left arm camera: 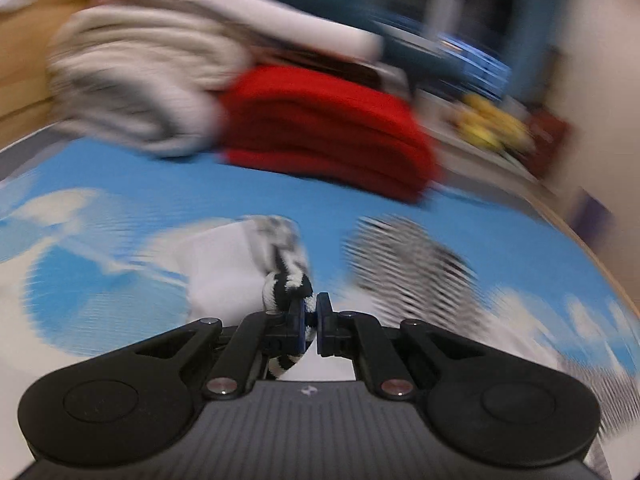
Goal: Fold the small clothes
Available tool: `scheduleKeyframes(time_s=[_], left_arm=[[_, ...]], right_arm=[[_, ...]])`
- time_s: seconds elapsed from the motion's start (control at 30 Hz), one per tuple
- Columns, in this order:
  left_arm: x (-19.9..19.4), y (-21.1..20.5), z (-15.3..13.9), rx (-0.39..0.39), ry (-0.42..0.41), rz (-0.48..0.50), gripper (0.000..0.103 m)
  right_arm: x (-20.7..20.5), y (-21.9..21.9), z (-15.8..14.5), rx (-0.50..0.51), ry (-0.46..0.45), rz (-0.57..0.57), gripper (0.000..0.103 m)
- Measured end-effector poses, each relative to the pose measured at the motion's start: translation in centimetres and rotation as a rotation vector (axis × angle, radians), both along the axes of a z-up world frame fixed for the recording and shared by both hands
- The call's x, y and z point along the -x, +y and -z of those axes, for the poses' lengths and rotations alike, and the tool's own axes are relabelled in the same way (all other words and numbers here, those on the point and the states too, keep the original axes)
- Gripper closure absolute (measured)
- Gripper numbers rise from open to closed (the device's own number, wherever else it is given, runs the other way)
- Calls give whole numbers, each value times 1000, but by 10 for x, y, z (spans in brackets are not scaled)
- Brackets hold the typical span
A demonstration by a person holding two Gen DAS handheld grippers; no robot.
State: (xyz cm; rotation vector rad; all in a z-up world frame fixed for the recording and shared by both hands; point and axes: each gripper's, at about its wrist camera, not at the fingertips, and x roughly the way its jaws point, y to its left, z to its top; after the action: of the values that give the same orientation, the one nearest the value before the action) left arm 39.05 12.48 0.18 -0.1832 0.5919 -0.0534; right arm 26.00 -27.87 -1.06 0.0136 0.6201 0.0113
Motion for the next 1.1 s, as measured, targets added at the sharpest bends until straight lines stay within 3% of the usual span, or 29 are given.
scheduleKeyframes(time_s=[0.07, 0.13, 0.2, 0.27, 0.4, 0.5, 0.6, 0.63, 0.67, 0.7, 0.77, 0.87, 1.03, 1.1], left_arm=[[10, -55, 5, -35, 35, 151, 96], [21, -103, 17, -63, 121, 294, 88], [34, -128, 20, -97, 145, 343, 75], [40, -135, 11, -109, 167, 345, 74], [35, -102, -19, -65, 215, 227, 74], [39, -64, -38, -75, 211, 114, 74], [49, -21, -33, -42, 178, -9, 74], [55, -8, -25, -33, 174, -45, 74], [56, 2, -15, -43, 206, -73, 74], [50, 10, -1, -85, 304, -113, 76], [45, 23, 8, -121, 356, -172, 76], [39, 36, 11, -122, 342, -194, 76], [36, 56, 12, -62, 366, -262, 76], [36, 62, 11, -55, 367, -276, 75]], right_arm=[[3, -1, 0, 1, 1, -1, 67], [3, -4, 0, -9, 8, 2, 67], [1, -8, 0, -28, 24, 8, 67], [-1, -12, 0, -57, 42, 26, 67], [-3, -18, -3, -109, 43, 38, 67], [-8, -16, -8, -126, 19, 31, 67], [-19, -18, -7, -159, 15, 24, 88], [-26, -18, -5, -178, 25, 21, 89], [-32, -19, -1, -201, 39, 19, 89], [-38, -19, 3, -219, 56, 17, 89], [-55, -18, 18, -279, 139, -17, 87], [-80, -13, 50, -390, 319, -74, 79], [-107, 10, 90, -406, 474, -62, 56], [-117, 13, 108, -400, 536, -10, 55]])
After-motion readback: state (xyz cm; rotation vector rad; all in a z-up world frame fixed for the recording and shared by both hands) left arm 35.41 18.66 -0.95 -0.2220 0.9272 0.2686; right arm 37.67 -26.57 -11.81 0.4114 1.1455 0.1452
